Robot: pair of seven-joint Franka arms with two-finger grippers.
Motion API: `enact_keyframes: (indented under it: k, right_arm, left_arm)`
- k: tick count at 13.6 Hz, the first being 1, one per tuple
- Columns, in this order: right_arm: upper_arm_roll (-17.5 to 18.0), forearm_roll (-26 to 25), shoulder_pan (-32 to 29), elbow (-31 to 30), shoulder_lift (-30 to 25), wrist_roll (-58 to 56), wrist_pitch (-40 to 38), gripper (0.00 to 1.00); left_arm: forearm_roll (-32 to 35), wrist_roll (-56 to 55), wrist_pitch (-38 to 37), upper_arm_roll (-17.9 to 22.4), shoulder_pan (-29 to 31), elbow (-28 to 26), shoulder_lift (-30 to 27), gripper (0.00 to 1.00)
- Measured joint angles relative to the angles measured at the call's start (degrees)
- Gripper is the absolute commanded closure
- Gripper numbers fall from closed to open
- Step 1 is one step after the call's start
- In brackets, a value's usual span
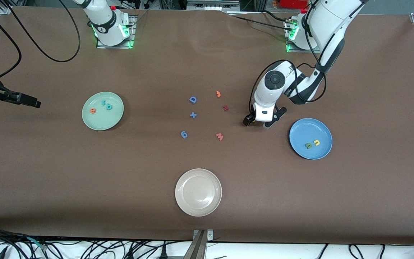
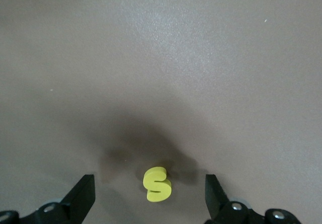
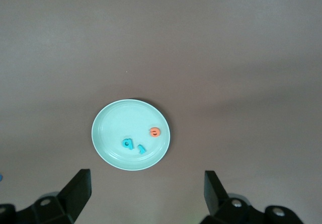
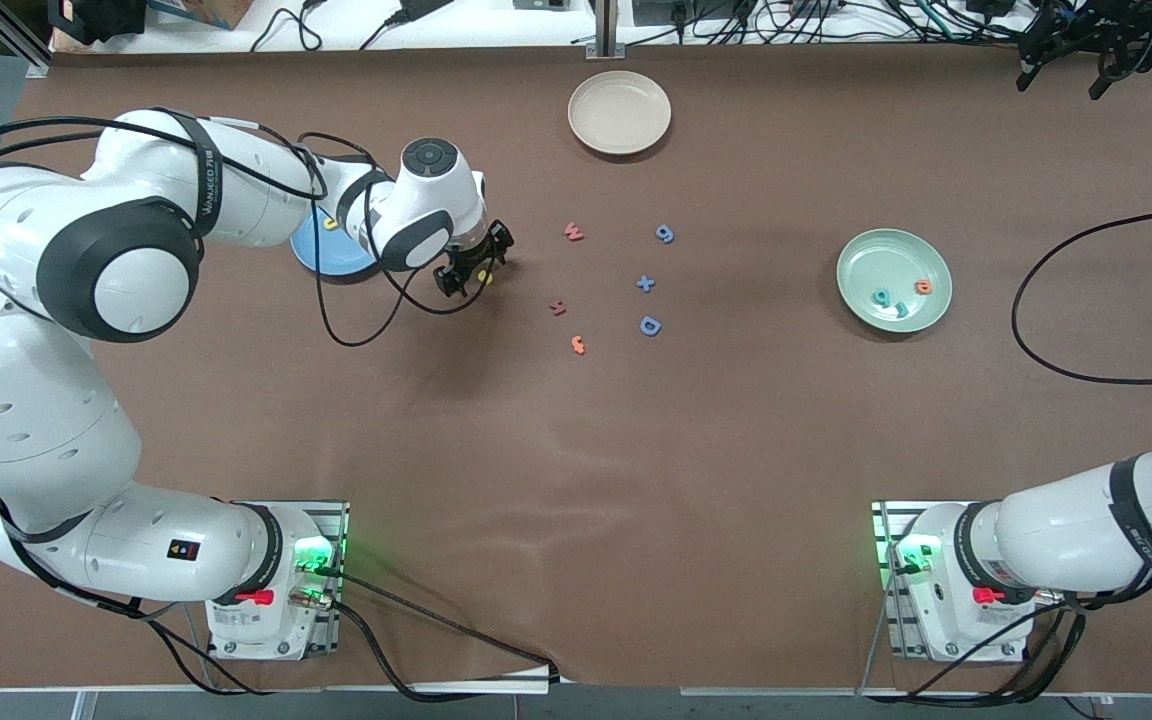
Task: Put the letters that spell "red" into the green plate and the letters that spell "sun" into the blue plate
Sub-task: 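Lower the left gripper and grasp the yellow s letter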
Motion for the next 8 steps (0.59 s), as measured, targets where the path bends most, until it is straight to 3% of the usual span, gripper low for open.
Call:
enact_keyframes:
  k: [4,8]
  right_arm:
    - [0.0,0.0,0.0,0.0,0.0,0.0,0.1,0.01]
    - [0.0,0.0,0.0,0.0,-0.1,0.0,0.1,0.01]
  left_arm:
    - [0.0,0.0,-0.1,0.0,-0.3,0.0,0.0,0.60]
    - [0.5,0.0,-0.2,0.0,-0.3,0.0,-0.1,0.73]
